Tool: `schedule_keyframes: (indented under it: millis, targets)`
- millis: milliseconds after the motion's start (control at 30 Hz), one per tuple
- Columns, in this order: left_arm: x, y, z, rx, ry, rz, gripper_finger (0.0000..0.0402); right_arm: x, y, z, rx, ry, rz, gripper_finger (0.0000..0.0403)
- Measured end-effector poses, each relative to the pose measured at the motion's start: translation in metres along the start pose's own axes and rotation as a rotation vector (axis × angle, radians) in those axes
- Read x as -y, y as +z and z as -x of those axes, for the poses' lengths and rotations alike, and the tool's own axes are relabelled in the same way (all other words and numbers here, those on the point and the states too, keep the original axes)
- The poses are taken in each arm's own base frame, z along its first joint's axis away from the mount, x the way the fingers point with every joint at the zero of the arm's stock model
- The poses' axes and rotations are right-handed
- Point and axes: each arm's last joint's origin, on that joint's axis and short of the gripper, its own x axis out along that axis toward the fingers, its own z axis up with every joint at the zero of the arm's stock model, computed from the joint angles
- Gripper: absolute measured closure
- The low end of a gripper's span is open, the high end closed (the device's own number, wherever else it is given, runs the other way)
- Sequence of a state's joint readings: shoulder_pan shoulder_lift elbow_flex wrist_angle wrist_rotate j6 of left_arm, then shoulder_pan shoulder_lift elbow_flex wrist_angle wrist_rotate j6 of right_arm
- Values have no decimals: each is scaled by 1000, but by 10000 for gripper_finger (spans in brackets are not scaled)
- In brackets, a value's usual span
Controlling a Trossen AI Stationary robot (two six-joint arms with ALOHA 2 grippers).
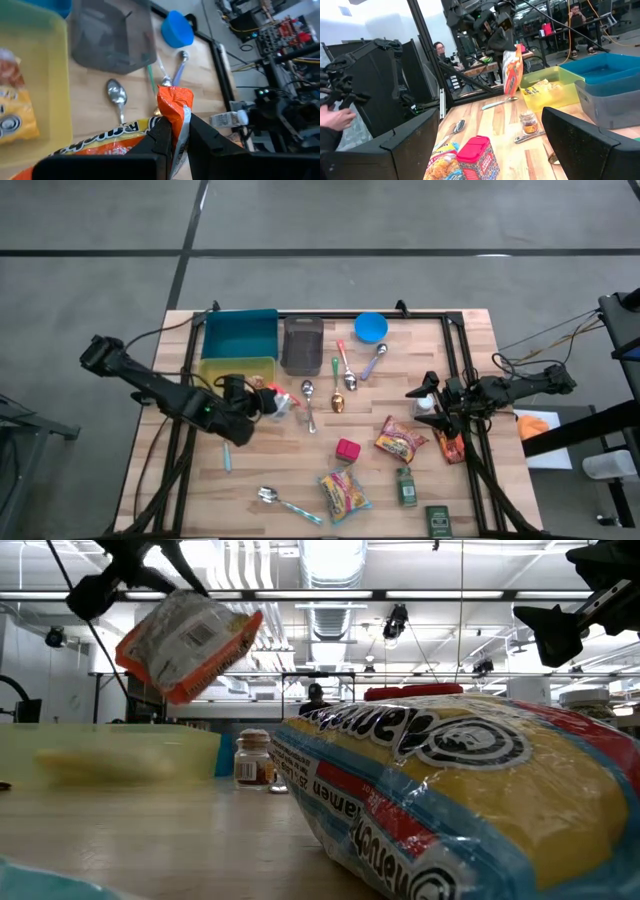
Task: Pick & Place Food Item
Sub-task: Put the orange noodle pack into the yellow bin
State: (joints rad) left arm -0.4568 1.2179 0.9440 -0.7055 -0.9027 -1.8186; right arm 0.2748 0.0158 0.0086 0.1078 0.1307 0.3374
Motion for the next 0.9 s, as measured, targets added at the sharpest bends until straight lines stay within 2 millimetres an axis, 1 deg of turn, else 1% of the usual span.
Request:
schedule_keyframes:
  millis: [167, 300, 467, 700, 900]
  targets:
    - [-2, 17, 11, 46, -25, -53, 364, 0, 0, 0, 0, 0, 0, 52]
    - [-11, 30, 18, 111, 2, -94, 364, 0, 0, 0, 0, 0, 0, 52]
    - [-20, 45, 27, 145, 27, -139, 364, 0, 0, 0, 1, -1, 0, 52]
    - [-30, 57, 34, 187, 58, -178, 364, 0, 0, 0, 0, -1, 0, 52]
    - [-44, 65, 37, 235, 135, -154, 364, 0, 0, 0, 0, 0, 0, 52]
